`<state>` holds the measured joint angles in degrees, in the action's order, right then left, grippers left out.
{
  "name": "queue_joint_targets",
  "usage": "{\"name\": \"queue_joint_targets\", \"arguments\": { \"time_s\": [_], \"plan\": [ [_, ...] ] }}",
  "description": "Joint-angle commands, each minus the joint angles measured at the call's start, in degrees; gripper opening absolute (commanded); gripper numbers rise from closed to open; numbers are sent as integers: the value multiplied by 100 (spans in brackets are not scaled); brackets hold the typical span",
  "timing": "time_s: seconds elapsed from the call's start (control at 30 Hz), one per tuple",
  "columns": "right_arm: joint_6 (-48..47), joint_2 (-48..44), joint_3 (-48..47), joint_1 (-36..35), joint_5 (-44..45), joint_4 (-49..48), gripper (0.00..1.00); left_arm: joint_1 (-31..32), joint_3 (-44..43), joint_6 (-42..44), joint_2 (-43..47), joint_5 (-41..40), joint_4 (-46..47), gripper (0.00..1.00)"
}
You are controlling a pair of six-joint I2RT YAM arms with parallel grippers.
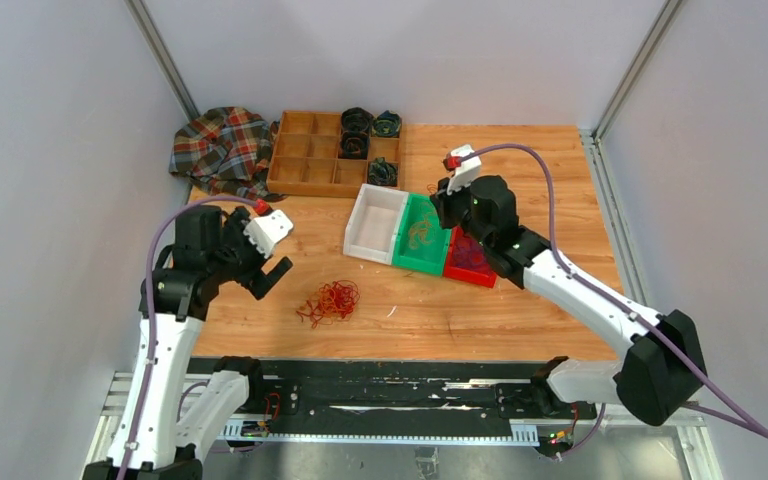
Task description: Untangle the cables
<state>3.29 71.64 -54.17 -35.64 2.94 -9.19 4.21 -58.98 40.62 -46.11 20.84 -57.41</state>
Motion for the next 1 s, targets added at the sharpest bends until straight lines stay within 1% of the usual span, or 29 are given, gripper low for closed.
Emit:
{"name": "queue_joint_targets", "arguments": {
  "time_s": [0.0,0.03,0.07,0.17,0.2,0.23,0.3,0.4,0.43,0.47,0.5,0.6,0.7,0.83,0.97],
  "plan": [
    [71,251,196,80,-53,-310,1,-25,495,-1086,553,-1830,1512,98],
    [75,337,224,83,-30,-333,1,-25,594,-1125,664,-2016,1647,98],
    [75,427,237,79,-4,-345,0,-25,654,-1096,732,-2034,1676,98],
    [59,718,204,82,88,-334,1,-25,606,-943,651,-1619,1314,98],
    [65,813,163,82,112,-290,4,-25,554,-934,552,-1452,1172,98],
    [67,900,112,83,123,-216,9,-25,509,-942,395,-1309,1005,98],
    [92,957,-12,85,113,-57,24,-25,476,-907,205,-1032,862,98],
    [122,843,-118,82,110,77,41,-25,560,-923,80,-685,845,98],
    [158,773,-121,78,133,90,50,-25,596,-918,39,-572,858,98],
    [181,693,-120,83,144,93,55,-19,618,-906,-36,-482,855,98],
    [224,619,-107,83,153,93,58,-17,636,-899,-121,-406,850,98],
    [489,366,43,70,4,18,59,64,719,-815,-393,-234,859,98],
    [807,185,369,-116,-112,-245,60,318,850,-750,-691,-118,905,98],
    [930,102,880,-698,62,-733,59,642,1072,-757,-1150,-71,1199,100],
    [1054,99,1232,-1250,243,-1011,54,848,1196,-680,-1582,101,1483,97]
  ]
}}
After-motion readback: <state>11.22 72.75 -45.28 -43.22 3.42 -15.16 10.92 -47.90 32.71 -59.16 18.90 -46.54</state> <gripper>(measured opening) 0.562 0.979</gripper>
